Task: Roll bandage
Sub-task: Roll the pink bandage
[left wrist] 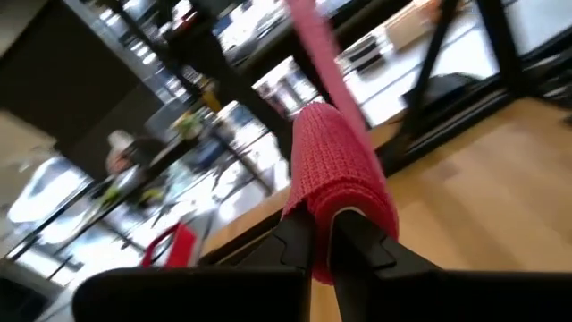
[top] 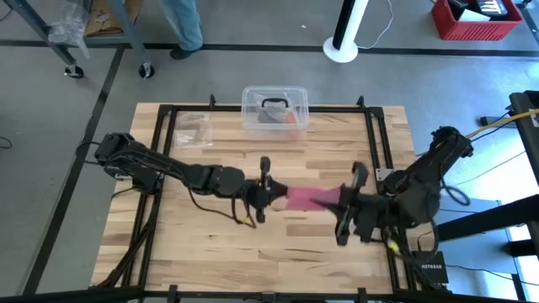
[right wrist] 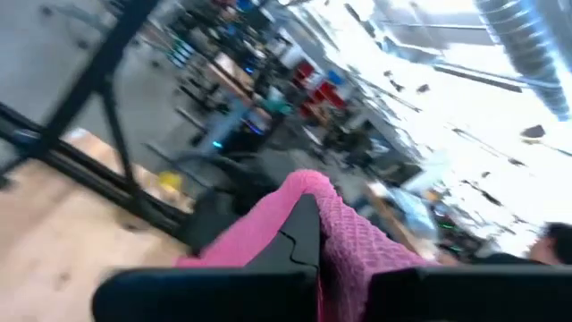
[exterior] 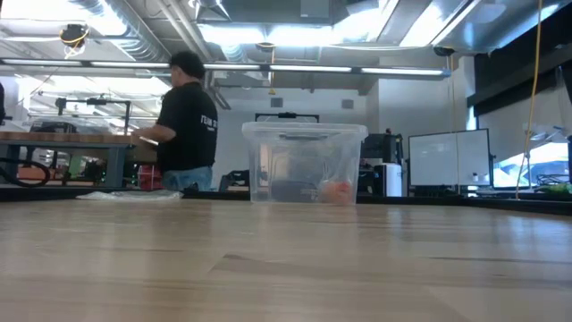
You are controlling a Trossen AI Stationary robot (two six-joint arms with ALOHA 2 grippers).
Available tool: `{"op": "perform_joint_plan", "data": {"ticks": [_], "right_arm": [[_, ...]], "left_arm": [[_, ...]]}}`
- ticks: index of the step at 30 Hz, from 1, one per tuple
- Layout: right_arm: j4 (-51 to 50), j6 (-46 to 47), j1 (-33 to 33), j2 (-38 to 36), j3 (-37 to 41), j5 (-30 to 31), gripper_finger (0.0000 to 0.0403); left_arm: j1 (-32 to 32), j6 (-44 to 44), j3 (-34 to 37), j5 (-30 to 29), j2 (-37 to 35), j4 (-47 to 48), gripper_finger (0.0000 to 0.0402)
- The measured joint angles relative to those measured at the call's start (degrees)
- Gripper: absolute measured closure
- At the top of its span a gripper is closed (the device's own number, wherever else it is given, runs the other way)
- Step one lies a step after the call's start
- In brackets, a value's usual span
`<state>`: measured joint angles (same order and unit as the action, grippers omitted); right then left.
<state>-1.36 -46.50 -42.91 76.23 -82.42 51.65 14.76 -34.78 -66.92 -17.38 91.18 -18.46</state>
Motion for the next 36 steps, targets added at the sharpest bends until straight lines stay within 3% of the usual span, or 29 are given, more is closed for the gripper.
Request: {"op": "perform_joint_plan", "data": {"ticks": [7, 12, 15, 21, 24, 30, 36], "right_arm": [[-8.30, 3.27, 6.40, -5.77, -1.17, 1.67, 0.0401], [-22.17, 16.03, 16.10, -8.74, -0.57, -4.97, 0.0401], [-24.54, 22.37, 22.06, -10.04, 3.66, -10.74, 0.0401], [-17.42, 31.45, 29.97, -10.30, 17.80, -21.67, 0.0400], [-9.56, 36.19, 31.71, -10.30, 26.67, -25.56, 0.0400], [3.93, 49.97, 32.99, -9.59, 40.90, -30.17, 0.0394], [8.88, 55.71, 32.89, -7.67, 46.94, -29.28, 0.0307]], "left_arm": [[4.74, -3.24, 0.00, 0.29, -0.65, -0.45, 0.0389], [7.36, -1.33, -0.45, 0.26, -2.42, -0.42, 0.0389], [8.27, 0.80, -1.85, 0.23, -3.36, -0.07, 0.0389], [9.54, 1.59, -2.56, -3.49, -3.76, 0.44, 0.0389], [9.36, 1.65, -2.58, -8.47, -3.95, 2.21, 0.0389], [6.00, 7.57, -2.56, -9.15, -3.93, 11.46, 0.0389], [3.27, 15.22, -0.86, -6.66, -3.93, 13.56, 0.0389]]}}
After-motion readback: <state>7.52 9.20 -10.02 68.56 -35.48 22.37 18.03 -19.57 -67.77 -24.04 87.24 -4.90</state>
